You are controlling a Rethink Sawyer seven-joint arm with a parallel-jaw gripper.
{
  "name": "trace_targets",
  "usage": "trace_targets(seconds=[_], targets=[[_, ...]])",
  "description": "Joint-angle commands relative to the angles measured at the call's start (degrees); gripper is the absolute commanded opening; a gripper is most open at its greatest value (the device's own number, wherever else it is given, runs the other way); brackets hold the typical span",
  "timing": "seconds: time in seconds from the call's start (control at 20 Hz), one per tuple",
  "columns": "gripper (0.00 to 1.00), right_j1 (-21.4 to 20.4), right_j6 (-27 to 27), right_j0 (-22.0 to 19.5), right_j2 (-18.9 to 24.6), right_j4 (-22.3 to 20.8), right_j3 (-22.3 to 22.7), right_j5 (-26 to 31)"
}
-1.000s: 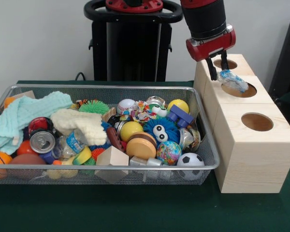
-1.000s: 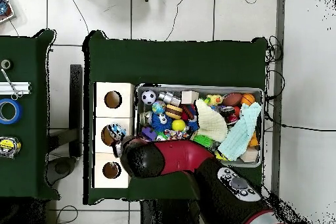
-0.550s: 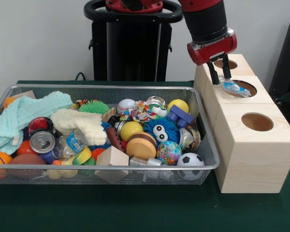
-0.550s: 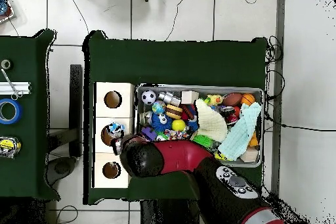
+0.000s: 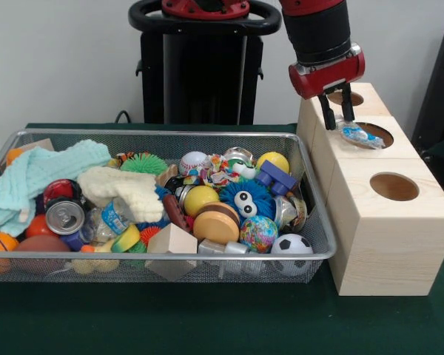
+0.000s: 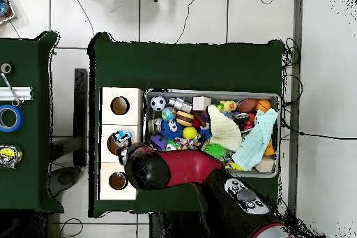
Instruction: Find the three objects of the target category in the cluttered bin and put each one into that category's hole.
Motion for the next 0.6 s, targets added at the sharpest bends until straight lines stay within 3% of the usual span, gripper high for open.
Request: trace_targets(seconds=[0.05,0.25,0.3,0.6], targets=[[0.00,6.23,11.48,3.37,-4.10,0.47,-1.10,-5.08],[0.00,5.59,12.19,4.68,-4.94,0.99,-0.66,-5.58],[1.00,5.47,12.29,4.69,-4.94,1.50,-0.21,-5.93],[1.00,5.93,11.03,4.65,-4.26,1.72,-0.74,-5.18]])
